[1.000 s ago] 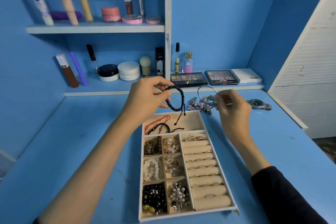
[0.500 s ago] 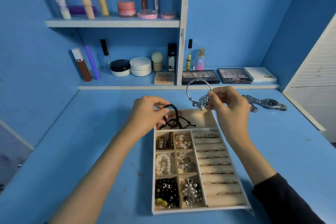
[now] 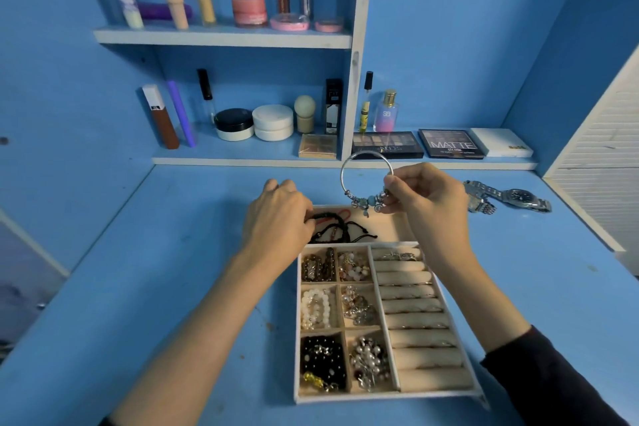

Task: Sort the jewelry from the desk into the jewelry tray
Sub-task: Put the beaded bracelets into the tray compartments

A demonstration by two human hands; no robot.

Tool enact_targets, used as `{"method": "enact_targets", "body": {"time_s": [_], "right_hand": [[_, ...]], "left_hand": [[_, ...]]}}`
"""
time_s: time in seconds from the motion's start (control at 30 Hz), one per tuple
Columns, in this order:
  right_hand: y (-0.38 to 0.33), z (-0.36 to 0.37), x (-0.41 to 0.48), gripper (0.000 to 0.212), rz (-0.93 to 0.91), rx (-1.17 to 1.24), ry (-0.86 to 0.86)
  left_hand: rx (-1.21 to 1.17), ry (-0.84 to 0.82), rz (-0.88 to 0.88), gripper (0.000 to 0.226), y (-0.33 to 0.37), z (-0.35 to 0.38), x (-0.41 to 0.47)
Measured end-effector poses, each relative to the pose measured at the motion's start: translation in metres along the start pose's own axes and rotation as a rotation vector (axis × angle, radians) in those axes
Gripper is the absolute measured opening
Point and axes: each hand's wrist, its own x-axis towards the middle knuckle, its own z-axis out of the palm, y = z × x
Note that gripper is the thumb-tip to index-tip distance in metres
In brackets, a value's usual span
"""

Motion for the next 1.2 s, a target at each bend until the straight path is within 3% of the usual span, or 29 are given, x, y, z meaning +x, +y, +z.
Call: {"method": "enact_targets", "body": {"time_s": [0.17, 0.33, 0.83, 1.2], "right_hand": [[0.0, 0.008, 0.002, 0.009, 0.134, 0.007, -0.12], [0.004, 0.023, 0.002, 0.009, 0.229, -0.028, -0.224], [0.01, 0.029, 0.009, 0.01, 0.291, -0.305, -0.362], [0.007, 0.031, 0.01, 0.024, 0.108, -0.702, -0.4]], "left_hand": [[-0.445, 0.147, -0.188, 0.019, -0.009, 0.007, -0.001], [-0.708, 0.282, -0.307, 0.019, -0.016, 0.018, -0.005], [-0.759, 0.295, -0.32, 0.017, -0.027, 0.027, -0.008], [-0.739, 0.256, -0.267, 0.016, -0.026, 0.027, -0.01]]}}
